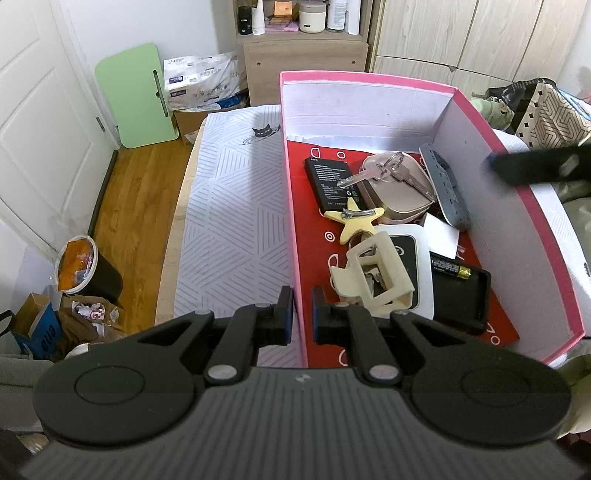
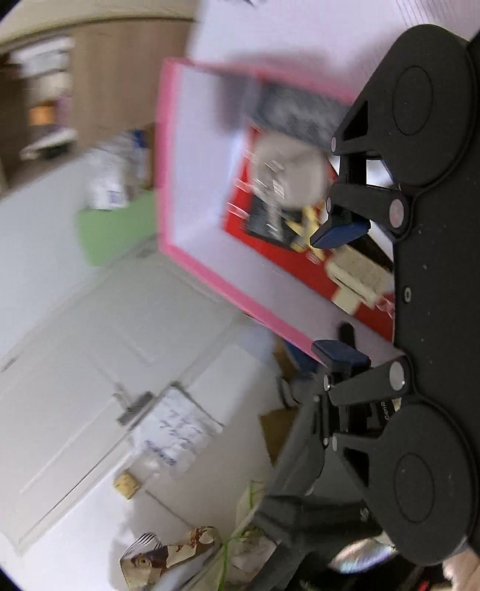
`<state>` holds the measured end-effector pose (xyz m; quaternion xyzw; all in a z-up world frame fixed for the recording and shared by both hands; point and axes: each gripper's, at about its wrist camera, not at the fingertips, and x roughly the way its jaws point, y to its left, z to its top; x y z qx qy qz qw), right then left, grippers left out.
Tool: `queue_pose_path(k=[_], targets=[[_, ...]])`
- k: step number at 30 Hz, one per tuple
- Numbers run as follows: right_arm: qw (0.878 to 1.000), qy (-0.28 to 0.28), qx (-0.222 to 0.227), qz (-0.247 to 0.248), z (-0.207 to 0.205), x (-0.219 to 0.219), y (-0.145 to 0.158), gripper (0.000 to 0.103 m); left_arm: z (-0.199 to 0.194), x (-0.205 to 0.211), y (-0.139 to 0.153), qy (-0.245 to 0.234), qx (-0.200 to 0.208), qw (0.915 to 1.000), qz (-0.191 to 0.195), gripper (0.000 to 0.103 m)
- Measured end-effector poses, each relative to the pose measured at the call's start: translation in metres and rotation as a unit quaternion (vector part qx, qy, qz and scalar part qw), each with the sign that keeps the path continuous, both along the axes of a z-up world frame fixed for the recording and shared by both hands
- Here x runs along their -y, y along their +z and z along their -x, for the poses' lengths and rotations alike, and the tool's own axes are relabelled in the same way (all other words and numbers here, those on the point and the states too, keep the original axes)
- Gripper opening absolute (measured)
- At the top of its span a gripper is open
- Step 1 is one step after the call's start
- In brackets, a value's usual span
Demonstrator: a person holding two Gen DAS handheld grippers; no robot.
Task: Organize rigid objects
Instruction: 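Carry the cream claw clip into the box and release it on the router, then grasp the purple star hair clip with the right gripper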
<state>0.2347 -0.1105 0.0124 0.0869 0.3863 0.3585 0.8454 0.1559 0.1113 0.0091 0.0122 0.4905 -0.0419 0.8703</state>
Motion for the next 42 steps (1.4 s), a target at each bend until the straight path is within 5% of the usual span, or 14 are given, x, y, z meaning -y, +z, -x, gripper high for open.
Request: queue_pose_path(k=[4,7,12,19,27,36,42], targets=[[0.994,-0.067,0.081,0.029,0.009,0.040,0.015,0.060,0.002,0.003,-0.001,-0.004,0.006,0.9999,-0.010,0.007],[0.978,-0.154,0.116,0.081,0.006,0.069,0.005,0.060,0.003,0.005,-0.001,-0.004,0.007,0.9999,-0.014,0.007],[0.968,-0.213,0.092,0.090,-0.012,0.105,-0.018,0.060,0.003,0.005,-0.001,-0.003,0.006,0.9999,-0.010,0.007],[0.961,-0.214,0.092,0.148,-0.044,0.116,-0.050,0.060,0.002,0.005,-0.002,-0.003,0.005,0.9999,-0.014,0.007],[0.959,-0.214,0.041,0.179,-0.100,0.120,-0.087,0.060,0.001,0.004,-0.003,0.003,0.005,1.0000,-0.004,0.011],[0.952,-0.203,0.085,0.214,-0.134,0.101,-0.101,0.062,-0.001,0.004,-0.003,-0.002,0.000,1.0000,-0.007,0.011],[0.950,-0.212,0.098,0.205,-0.127,0.106,-0.101,0.054,-0.002,0.004,-0.004,-0.003,-0.002,1.0000,-0.008,0.011]])
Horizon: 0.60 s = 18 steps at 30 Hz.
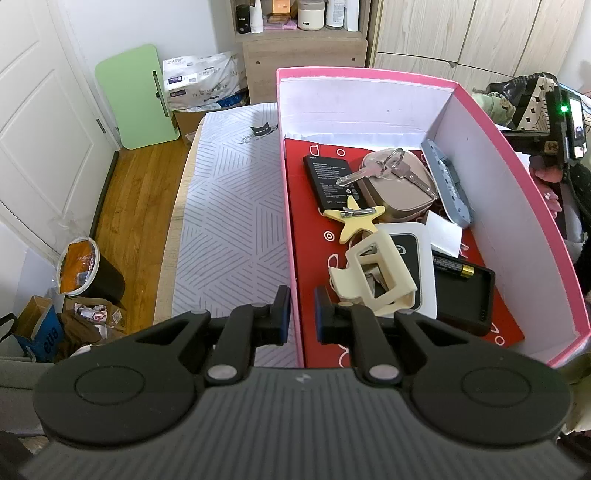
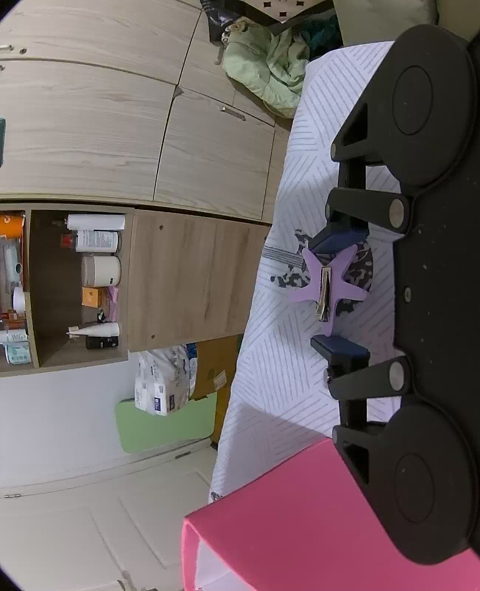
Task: Organize rigid objects
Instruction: 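Grasp the purple star hair clip with the right gripper, then lower the purple star clip into the box and release it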
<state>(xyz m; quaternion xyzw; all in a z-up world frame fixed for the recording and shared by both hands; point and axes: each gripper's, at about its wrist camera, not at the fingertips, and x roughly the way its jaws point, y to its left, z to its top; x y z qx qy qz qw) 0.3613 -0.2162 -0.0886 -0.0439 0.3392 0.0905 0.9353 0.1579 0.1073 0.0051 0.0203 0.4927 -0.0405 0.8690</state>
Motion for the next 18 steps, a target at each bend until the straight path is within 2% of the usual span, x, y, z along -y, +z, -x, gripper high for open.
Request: queue_pose_path(k=[3,7,12,14,18], targets=[[1.000,-0.005,-0.001,-0.014,0.003,0.006,0.001,0.054,0.000,0.000,0.000,0.001,0.001,1.0000,-0.001,0.011],[0.998,-0.013,-0.020,-0.065,0.009,0.017,0.004,0.054,0.000,-0.002,-0.001,0.009,0.002,0.9999,0.009,0.011],[0.995,-0.012,-0.027,-0.091,0.031,0.018,0.011,0.054,0.001,-0.003,-0.001,0.011,0.004,0.9999,0.009,0.011],[0.995,-0.001,-0.016,-0.101,0.045,0.016,0.020,0.054,0.001,-0.003,-0.001,0.011,0.004,0.9999,0.010,0.011],[0.995,0.028,0.033,-0.089,0.081,0.004,0.051,0.054,0.001,-0.004,-0.001,0.013,0.004,0.9998,0.012,0.011]])
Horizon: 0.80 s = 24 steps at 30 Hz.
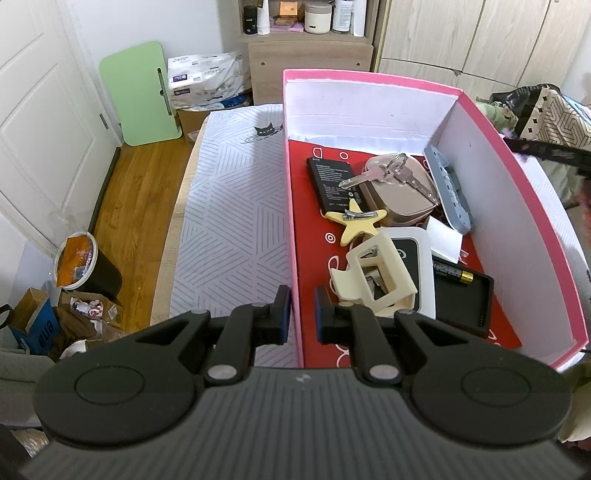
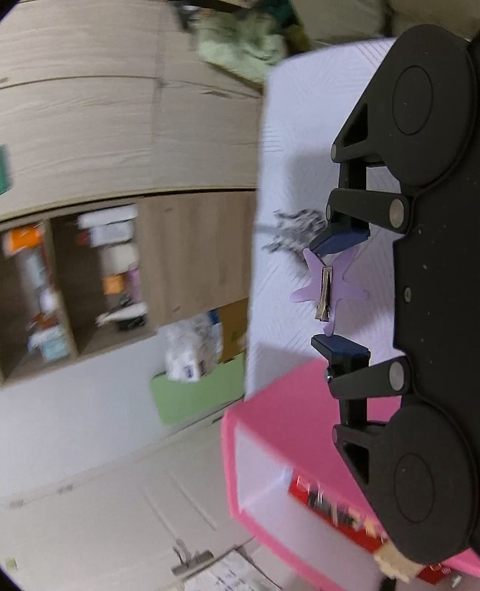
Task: Organize rigid objects
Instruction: 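Lower the purple star clip into the box and release it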
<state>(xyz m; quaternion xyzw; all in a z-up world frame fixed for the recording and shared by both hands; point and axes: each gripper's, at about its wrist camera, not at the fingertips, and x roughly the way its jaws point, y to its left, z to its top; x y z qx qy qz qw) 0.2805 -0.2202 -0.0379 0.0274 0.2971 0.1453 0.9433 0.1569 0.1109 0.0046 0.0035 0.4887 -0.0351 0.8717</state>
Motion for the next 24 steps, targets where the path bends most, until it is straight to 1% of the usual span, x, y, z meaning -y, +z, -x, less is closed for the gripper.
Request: queue_pose_path(k=[2,5,7,10,12,15,19,24], targets=[[0.999,0.029,0.023,-0.005,0.019,-0.009,0.019,0.054,-0.001,-0.001,0.000,0.003,-0.001,1.0000,0.005,0.011],[0.996,0.077,0.038,-0.020,0.038,-0.024,0.042,0.054,0.000,-0.001,0.000,0.006,0.002,1.0000,0.007,0.011],[0.992,0.117,0.032,-0.036,0.047,-0.037,0.052,0.054,0.001,0.000,0.000,0.005,0.006,1.0000,0.006,0.011],[0.983,0.177,-0.001,-0.048,0.049,-0.066,0.055,0.054,0.002,-0.002,-0.001,0.008,0.009,0.9999,0.012,0.011],[0.981,0.190,-0.006,-0.038,0.047,-0.087,0.053,0.054,0.002,-0.004,-0.001,0.013,0.010,0.9997,0.019,0.011],[0.980,0.200,-0.016,-0.013,0.037,-0.114,0.052,0.054,0.002,-0.003,-0.002,0.014,0.014,0.9996,0.018,0.011],[0.976,0.209,-0.066,0.011,0.012,-0.138,0.044,0.054,0.003,-0.001,-0.002,0.009,0.015,0.9998,0.011,0.011],[0.969,0.209,-0.121,0.051,-0.007,-0.157,0.020,0.054,0.000,-0.003,-0.001,0.010,0.012,0.9997,0.018,0.011]])
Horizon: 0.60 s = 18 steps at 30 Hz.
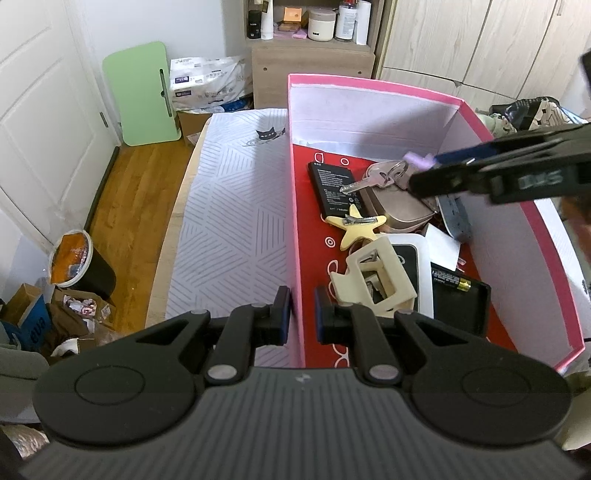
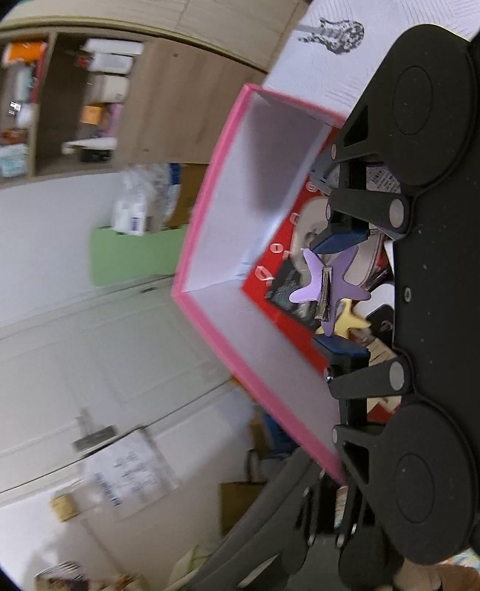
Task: Organize rigid objects
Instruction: 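Lower the purple star clip into the box and release it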
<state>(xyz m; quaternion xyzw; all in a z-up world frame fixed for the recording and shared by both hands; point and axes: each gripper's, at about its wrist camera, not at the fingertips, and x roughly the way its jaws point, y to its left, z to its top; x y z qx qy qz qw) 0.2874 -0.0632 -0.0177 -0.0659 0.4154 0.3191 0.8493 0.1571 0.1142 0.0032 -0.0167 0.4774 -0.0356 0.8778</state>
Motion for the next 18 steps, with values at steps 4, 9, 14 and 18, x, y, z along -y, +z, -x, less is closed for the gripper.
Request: queue_pose_path(k=[4,9,14,18], targets=[[1.000,-0.010,-0.014,0.024,-0.007,-0.007,-0.012,0.054,0.001,-0.003,-0.001,0.001,0.001,1.0000,0.006,0.011],[1.000,-0.016,0.010,0.005,-0.004,0.002,-0.008,0.064,0.000,-0.003,-0.002,0.001,0.001,1.0000,0.007,0.011],[0.998,-0.036,0.028,-0.042,0.010,0.024,0.010,0.065,0.000,-0.003,-0.002,0.001,0.001,1.0000,0.008,0.011],[0.996,-0.051,0.043,-0.061,0.028,0.040,0.021,0.065,0.000,-0.004,-0.002,0.003,0.002,0.9999,0.012,0.011]])
